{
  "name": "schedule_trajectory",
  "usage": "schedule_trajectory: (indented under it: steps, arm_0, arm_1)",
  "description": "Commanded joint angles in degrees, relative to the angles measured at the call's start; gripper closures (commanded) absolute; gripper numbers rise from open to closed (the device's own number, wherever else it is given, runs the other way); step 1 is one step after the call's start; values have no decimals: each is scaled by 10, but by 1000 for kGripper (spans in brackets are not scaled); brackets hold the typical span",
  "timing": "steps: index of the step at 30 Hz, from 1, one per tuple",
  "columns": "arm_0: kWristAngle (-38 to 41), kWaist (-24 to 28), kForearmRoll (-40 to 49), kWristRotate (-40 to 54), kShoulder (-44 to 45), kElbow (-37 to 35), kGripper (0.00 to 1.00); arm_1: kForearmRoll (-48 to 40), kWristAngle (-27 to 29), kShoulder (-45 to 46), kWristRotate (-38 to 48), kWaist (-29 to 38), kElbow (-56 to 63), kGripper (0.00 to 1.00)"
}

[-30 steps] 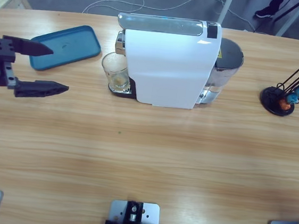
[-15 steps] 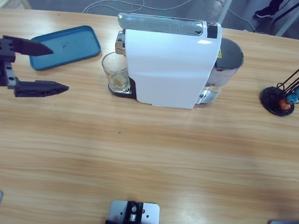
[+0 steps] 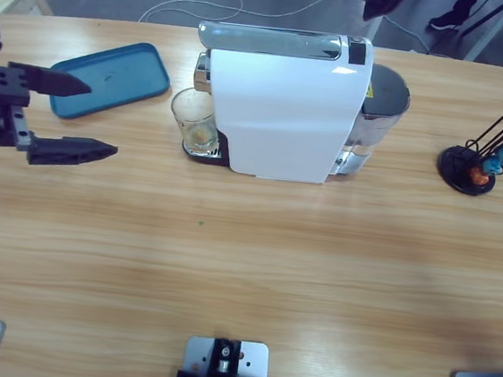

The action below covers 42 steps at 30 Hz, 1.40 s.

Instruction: Pour coffee

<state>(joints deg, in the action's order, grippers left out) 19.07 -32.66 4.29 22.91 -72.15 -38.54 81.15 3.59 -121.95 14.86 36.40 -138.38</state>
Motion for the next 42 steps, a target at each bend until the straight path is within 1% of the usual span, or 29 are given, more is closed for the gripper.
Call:
schedule_trajectory:
  steps: [1, 27, 42]
  arm_0:
    - [-9, -7, -1, -7, -21, 9, 0]
    - [-10, -7, -7, -7, -41, 9, 0]
    - [-10, -7, -7, -7, -47, 9, 0]
  arm_1:
    - [7, 7, -37, -6, 7, 2, 1000]
    - [7, 3, -56, -10, 7, 10, 1000]
    - [8, 10, -35, -11, 9, 14, 1000]
